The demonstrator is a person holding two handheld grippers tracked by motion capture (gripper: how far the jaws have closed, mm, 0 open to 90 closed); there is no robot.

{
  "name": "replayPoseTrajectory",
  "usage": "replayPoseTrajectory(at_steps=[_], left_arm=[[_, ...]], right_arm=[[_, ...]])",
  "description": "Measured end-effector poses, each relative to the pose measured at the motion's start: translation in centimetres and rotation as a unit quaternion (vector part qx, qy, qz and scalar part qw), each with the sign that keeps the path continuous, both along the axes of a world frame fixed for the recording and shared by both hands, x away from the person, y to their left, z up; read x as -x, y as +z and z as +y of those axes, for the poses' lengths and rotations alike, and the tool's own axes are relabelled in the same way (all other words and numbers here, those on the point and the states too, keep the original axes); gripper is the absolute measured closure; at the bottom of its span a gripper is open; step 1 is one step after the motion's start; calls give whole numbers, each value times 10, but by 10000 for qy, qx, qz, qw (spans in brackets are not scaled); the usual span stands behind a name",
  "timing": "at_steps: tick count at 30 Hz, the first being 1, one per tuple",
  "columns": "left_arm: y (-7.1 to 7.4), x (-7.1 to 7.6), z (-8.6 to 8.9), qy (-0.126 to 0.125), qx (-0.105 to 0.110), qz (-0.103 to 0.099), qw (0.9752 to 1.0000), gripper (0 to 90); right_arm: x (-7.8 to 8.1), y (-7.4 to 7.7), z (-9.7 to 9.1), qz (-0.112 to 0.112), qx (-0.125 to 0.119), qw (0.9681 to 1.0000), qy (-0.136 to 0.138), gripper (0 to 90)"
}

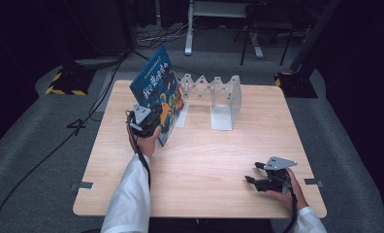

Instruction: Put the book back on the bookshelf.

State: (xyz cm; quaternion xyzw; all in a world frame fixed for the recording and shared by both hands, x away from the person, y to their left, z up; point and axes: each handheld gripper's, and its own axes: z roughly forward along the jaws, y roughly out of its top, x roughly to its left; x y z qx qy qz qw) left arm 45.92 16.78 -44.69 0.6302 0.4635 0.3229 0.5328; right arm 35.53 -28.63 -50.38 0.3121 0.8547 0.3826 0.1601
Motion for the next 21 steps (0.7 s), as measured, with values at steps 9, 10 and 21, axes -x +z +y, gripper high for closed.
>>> replayPoseTrajectory(at_steps=[9,10,21], left_arm=[[-1,8,2,-75,-99,19,9999,748],[-2,9,3,-51,-130,36,9999,734],[-4,17,11,-258,-271,22,9993,677]], right_arm=[[1,0,0,-12,7,10000,-2,296],[1,0,0,-9,-5,10000,0,296],[1,0,0,-3,-3,10000,-12,295]])
